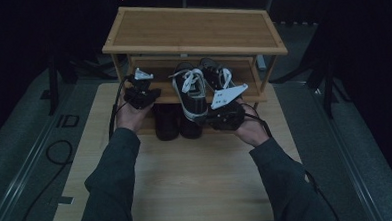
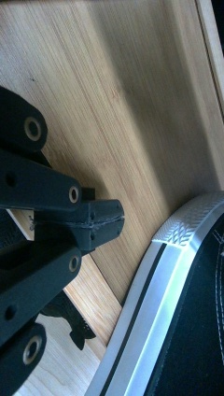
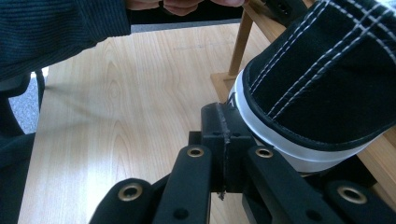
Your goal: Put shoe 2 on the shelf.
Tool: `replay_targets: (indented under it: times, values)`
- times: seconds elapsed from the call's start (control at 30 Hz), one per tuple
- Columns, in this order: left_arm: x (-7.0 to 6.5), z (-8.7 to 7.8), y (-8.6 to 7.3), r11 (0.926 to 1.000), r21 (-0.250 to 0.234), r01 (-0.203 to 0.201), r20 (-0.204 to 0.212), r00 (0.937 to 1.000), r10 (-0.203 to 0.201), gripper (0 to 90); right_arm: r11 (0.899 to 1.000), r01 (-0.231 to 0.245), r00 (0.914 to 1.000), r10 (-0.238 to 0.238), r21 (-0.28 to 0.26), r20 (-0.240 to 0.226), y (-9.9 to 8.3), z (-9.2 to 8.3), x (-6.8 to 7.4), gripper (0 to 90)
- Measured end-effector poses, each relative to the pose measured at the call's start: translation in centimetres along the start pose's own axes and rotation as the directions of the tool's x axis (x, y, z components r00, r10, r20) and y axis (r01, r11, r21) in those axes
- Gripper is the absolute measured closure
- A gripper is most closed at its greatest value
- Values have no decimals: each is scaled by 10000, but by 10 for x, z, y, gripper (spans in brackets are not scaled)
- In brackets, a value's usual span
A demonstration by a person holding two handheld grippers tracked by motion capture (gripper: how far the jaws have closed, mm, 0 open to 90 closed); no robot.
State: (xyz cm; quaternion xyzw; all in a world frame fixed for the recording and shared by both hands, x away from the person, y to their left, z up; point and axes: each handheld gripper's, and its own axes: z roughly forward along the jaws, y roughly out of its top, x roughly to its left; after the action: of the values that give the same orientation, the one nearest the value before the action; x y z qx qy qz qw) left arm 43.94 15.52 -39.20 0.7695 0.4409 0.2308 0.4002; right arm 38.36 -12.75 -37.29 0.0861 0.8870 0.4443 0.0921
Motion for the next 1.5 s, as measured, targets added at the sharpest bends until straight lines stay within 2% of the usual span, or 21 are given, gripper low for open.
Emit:
replay_targets:
  times: [0.37,0.47,0.67,1.0,1.13,1.33,1.4,1.43,1.5]
  values:
    - [-1,0,0,10000,-26,-7,-57,10000,6,900,9998,-158,9998,157,-128,-80,2,6,-4,900]
    - [-1,0,0,10000,-25,4,-74,10000,-4,900,9999,-73,9999,74,-103,73,3,7,-5,900]
    - [-1,0,0,10000,-24,12,-50,10000,-12,900,9995,-258,9991,265,-207,333,3,7,-10,900]
    - [-2,0,-1,10000,-80,38,-93,9999,-38,900,9997,-125,9993,133,-217,353,12,19,-10,900]
    - [-2,0,-1,9999,-128,83,-98,9999,-84,900,9991,-226,9993,236,-354,276,16,26,-11,900]
    - [-2,0,-1,10000,-85,45,-92,9999,-46,900,9990,-245,9983,264,-368,512,20,31,-15,900]
    - [-2,0,-1,10000,-86,49,-109,9999,-50,900,9989,-313,9964,339,-341,774,20,33,-17,900]
    - [-2,0,-1,9999,-98,56,-90,9999,-57,900,9986,-416,9970,437,-341,639,19,34,-19,900]
    - [-2,0,-1,9999,-114,62,-68,10000,-63,900,9988,-338,9971,361,-349,674,20,36,-18,900]
